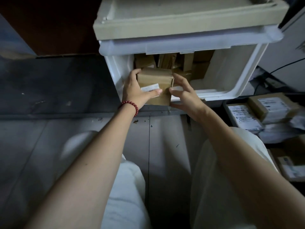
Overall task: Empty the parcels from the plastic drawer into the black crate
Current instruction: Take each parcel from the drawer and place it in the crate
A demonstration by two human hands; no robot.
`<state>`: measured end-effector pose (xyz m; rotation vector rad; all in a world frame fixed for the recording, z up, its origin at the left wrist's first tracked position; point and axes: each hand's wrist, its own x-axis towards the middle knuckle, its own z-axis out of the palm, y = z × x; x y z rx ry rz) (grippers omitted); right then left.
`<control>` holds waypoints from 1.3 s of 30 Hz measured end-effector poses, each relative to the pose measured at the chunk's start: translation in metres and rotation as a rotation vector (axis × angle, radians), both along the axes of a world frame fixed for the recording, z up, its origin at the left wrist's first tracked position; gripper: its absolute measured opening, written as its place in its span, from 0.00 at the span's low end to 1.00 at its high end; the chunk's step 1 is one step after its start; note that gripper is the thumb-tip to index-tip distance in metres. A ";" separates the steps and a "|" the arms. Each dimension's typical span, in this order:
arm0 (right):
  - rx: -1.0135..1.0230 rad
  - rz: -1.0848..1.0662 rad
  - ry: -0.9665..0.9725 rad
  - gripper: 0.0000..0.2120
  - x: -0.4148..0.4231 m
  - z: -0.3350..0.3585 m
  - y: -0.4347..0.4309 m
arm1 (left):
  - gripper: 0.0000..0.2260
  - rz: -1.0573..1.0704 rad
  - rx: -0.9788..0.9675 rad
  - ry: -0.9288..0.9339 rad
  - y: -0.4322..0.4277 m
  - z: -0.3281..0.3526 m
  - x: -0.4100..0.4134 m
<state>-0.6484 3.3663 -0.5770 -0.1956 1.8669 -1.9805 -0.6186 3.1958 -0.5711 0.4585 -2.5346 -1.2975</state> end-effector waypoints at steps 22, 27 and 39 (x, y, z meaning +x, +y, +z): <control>0.127 0.189 0.134 0.22 0.062 0.004 0.018 | 0.44 0.096 -0.031 0.275 0.018 -0.008 0.094; 0.173 0.001 0.164 0.25 0.055 -0.009 0.011 | 0.40 0.060 0.102 0.305 0.019 0.000 0.096; 0.055 -0.267 -0.061 0.16 0.038 -0.020 0.017 | 0.36 0.028 0.481 0.142 0.020 0.000 0.102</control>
